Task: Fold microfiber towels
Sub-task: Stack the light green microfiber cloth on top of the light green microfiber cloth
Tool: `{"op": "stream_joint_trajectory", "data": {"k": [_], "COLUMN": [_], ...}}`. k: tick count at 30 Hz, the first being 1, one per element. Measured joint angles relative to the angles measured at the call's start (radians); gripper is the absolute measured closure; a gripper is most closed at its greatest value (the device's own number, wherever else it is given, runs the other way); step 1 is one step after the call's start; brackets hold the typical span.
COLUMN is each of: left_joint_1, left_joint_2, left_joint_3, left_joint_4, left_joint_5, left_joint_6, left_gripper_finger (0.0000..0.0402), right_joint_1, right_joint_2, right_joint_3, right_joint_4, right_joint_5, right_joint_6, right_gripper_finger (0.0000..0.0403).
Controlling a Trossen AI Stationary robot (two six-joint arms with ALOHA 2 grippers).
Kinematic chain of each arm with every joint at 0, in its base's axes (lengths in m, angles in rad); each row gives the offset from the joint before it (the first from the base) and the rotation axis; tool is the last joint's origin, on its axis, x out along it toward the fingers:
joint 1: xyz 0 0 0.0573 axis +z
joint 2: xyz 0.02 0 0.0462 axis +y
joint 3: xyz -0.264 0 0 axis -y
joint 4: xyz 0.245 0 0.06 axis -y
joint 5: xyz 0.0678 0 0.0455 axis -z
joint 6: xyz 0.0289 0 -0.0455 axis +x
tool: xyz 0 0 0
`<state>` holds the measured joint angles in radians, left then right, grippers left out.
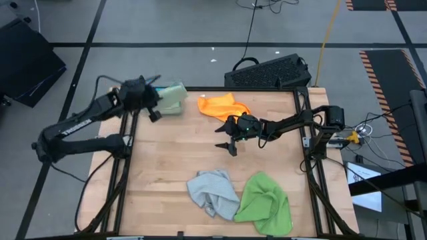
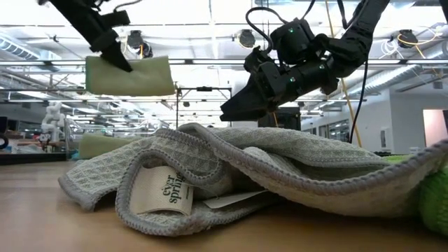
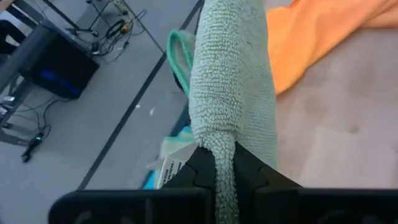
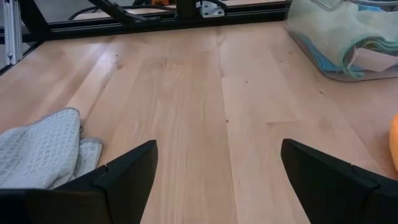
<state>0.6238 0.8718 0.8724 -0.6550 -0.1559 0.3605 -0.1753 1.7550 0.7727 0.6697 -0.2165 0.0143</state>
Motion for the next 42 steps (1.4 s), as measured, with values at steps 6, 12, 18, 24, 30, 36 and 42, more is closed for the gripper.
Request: {"op": "stream_joint_trajectory", "data": {"k": [6, 12, 18, 24, 30, 36, 42], "left_joint_1": [0.246, 0.395, 0.465, 0.506, 0.478, 0.405, 0.400], "left_joint_2": [0.144, 0.329, 0.496, 0.626, 0.683, 0.710, 0.713], "left_joint_3": [0.068, 0.123, 0.182, 0.248, 0.257, 0.257, 0.256], "left_joint_4": [-0.030, -0.115, -0.189, -0.291, -0.284, -0.226, -0.145], "left_joint_5": [0.183, 0.305, 0.395, 0.399, 0.336, 0.181, 0.120], "left_joint_6": [0.175, 0.266, 0.300, 0.322, 0.289, 0.288, 0.258], "left_gripper_finger": [0.0387, 0.0387, 0.0387, 0.0387, 0.0369, 0.0364, 0.0338], "right_joint_1": [0.000, 0.000, 0.000, 0.000, 0.000, 0.000, 0.000], "right_joint_2": [0.000, 0.000, 0.000, 0.000, 0.000, 0.000, 0.000], "right_joint_3": [0.000, 0.000, 0.000, 0.000, 0.000, 0.000, 0.000], "right_joint_4": [-0.014, -0.029, -0.031, -0.031, -0.031, -0.032, -0.034], "right_joint_5": [0.000, -0.024, -0.024, -0.024, -0.025, -0.025, -0.027], "right_joint_6": [0.000, 0.000, -0.016, -0.021, -0.027, -0.027, -0.029], "right_gripper_finger": [0.0069, 0.0069, 0.0069, 0.0069, 0.0069, 0.0069, 0.0069]}}
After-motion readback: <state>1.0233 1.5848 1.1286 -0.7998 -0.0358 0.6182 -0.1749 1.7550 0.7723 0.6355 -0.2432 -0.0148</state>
